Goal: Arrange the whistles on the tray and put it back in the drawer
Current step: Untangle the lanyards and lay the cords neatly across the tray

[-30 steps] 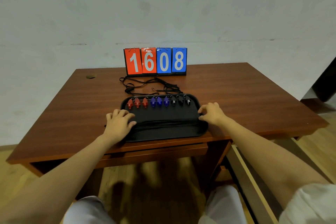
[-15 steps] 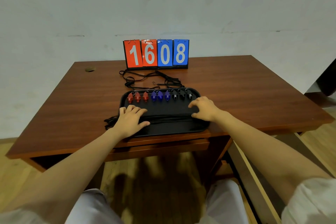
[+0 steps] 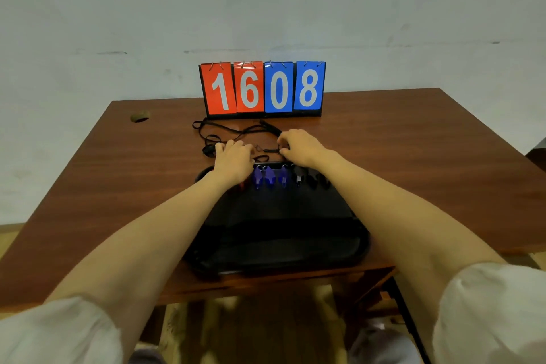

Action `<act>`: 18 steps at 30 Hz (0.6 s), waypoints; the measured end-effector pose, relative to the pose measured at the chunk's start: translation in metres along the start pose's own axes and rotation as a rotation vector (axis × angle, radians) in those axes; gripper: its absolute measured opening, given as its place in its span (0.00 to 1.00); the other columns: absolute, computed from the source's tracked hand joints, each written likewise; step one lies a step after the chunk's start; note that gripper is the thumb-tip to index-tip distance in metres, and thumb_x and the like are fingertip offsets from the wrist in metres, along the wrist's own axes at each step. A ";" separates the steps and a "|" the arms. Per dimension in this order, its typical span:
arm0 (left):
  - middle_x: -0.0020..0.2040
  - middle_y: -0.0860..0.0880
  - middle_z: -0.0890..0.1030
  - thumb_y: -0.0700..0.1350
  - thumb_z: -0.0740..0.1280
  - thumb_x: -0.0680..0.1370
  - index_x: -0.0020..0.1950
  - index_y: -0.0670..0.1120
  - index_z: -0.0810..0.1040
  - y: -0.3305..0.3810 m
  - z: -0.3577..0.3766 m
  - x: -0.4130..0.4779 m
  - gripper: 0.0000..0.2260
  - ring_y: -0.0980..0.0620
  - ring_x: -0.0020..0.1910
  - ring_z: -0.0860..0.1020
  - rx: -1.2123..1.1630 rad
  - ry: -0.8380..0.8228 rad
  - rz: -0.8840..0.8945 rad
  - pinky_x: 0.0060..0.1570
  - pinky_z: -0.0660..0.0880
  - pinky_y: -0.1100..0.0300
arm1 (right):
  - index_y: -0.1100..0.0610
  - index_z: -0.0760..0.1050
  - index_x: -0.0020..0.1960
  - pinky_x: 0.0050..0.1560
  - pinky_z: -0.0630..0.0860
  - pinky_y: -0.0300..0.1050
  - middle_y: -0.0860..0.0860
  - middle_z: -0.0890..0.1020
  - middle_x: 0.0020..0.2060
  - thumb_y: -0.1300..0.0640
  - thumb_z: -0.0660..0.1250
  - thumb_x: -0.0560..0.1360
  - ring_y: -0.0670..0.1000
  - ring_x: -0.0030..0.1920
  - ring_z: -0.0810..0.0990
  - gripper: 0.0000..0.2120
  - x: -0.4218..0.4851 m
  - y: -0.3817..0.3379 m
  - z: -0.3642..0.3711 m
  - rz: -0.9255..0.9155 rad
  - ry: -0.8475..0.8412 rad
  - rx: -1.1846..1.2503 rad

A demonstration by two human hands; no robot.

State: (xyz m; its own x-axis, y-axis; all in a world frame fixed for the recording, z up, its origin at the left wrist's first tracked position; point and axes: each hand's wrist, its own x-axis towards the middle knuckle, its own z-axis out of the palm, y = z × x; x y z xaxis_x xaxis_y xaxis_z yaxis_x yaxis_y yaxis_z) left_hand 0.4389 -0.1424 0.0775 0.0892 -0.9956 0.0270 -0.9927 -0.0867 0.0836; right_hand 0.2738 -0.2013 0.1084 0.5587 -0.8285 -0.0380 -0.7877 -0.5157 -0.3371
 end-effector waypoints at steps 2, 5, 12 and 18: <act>0.62 0.43 0.74 0.47 0.59 0.80 0.62 0.45 0.74 -0.006 0.004 0.024 0.13 0.42 0.63 0.68 -0.003 0.006 -0.017 0.63 0.60 0.46 | 0.58 0.72 0.65 0.59 0.74 0.51 0.57 0.76 0.61 0.58 0.62 0.78 0.57 0.60 0.75 0.16 0.027 0.000 0.009 0.002 -0.033 -0.053; 0.62 0.43 0.75 0.47 0.59 0.80 0.62 0.45 0.74 -0.011 0.012 0.056 0.13 0.41 0.63 0.69 -0.025 0.000 -0.021 0.63 0.60 0.46 | 0.61 0.73 0.63 0.55 0.76 0.53 0.60 0.76 0.59 0.61 0.60 0.78 0.60 0.57 0.76 0.14 0.059 0.004 0.024 0.009 -0.074 -0.164; 0.58 0.43 0.74 0.45 0.59 0.80 0.57 0.44 0.75 -0.016 0.045 0.090 0.10 0.41 0.60 0.70 0.006 -0.002 0.075 0.57 0.62 0.49 | 0.63 0.72 0.59 0.53 0.73 0.52 0.61 0.75 0.58 0.65 0.56 0.78 0.61 0.59 0.73 0.11 0.090 0.013 0.048 -0.064 -0.087 -0.363; 0.57 0.43 0.75 0.45 0.56 0.82 0.60 0.43 0.73 -0.020 0.050 0.086 0.12 0.41 0.57 0.72 0.002 0.082 0.078 0.54 0.62 0.50 | 0.64 0.70 0.60 0.50 0.73 0.54 0.62 0.76 0.57 0.66 0.57 0.78 0.63 0.58 0.75 0.12 0.090 0.012 0.052 -0.088 -0.086 -0.373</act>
State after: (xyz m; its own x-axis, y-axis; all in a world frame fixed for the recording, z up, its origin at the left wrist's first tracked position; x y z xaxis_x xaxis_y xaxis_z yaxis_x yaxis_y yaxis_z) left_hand 0.4623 -0.2285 0.0281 0.0175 -0.9932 0.1152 -0.9970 -0.0087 0.0764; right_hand 0.3283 -0.2704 0.0518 0.6353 -0.7646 -0.1084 -0.7674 -0.6408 0.0219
